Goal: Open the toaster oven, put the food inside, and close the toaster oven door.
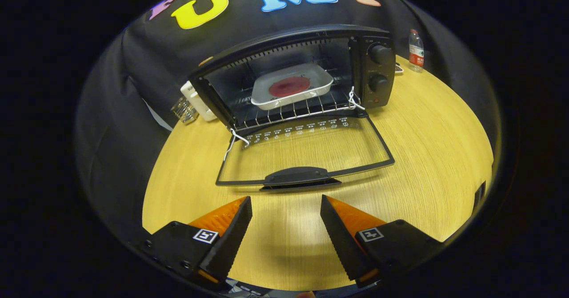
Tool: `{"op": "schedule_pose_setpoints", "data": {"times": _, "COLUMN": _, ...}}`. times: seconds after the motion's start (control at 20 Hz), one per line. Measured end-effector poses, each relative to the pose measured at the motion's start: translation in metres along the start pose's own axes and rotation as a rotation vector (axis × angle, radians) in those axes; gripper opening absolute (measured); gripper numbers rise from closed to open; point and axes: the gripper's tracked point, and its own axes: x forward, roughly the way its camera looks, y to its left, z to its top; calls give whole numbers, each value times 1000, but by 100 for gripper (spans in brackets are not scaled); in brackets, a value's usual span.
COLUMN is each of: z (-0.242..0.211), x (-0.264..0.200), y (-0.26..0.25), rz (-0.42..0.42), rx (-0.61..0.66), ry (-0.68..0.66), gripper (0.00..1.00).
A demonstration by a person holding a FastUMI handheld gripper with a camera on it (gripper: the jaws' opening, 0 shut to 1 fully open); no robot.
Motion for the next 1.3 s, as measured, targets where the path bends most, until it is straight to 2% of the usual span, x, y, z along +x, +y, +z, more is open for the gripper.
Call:
{"op": "schedule_pose_setpoints", "data": {"times": 0.35, "z": -10, "x": 23, "y": -12, "rz": -63, "rx": -79, "ry": 70, "gripper": 99}}
{"op": "schedule_pose_setpoints", "data": {"times": 0.85, "z": -1, "x": 38, "y": -20, "rz": -145, "rx": -78, "ry": 89, "gripper": 99}}
{"op": "schedule_pose_setpoints", "data": {"times": 1.3, "z": 8, "x": 20, "y": -5, "rz": -109, "rx": -53, "ry": 35, "gripper": 99}}
